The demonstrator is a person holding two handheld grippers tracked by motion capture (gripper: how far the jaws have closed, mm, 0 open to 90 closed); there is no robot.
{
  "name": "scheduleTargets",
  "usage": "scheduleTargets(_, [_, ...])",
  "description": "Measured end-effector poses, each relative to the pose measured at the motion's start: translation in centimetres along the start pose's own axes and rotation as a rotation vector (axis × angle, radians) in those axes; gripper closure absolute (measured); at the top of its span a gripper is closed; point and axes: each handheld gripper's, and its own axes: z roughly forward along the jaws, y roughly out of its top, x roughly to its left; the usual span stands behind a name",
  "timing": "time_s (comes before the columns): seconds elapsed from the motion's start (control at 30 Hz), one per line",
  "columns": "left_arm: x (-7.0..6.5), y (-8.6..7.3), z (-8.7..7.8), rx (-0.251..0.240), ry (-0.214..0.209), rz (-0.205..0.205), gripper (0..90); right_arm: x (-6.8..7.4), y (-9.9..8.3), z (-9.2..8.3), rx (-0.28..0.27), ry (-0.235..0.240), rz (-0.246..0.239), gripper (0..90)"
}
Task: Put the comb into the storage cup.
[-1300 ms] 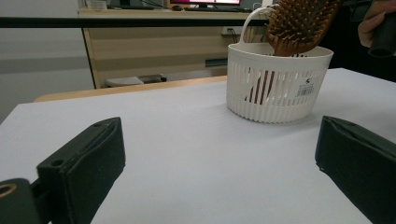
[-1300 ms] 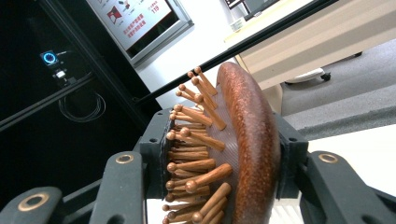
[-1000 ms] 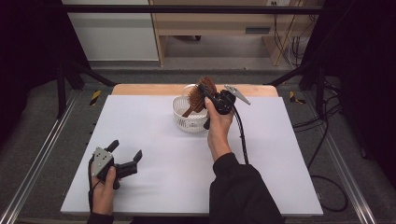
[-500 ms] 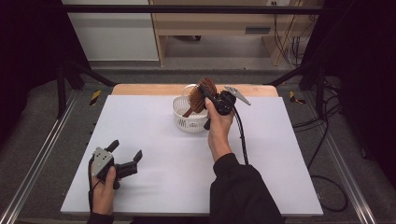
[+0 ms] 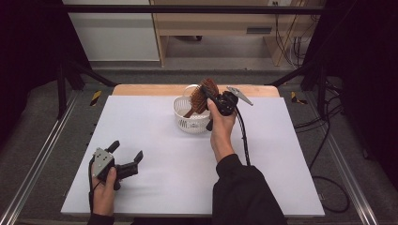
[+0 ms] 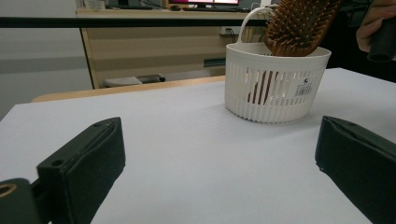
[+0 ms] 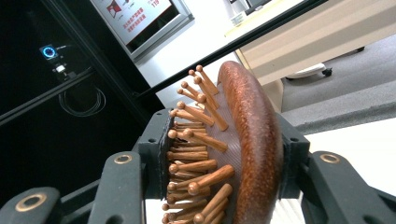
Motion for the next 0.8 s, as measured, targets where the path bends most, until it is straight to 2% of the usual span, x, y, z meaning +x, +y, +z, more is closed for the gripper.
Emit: scheduleTargets(0.8, [0.0, 0.0, 0.0, 0.003, 0.000, 0.004, 1.7, -1.5, 0.3, -0.5, 0.047, 0.002, -0.015, 47.2])
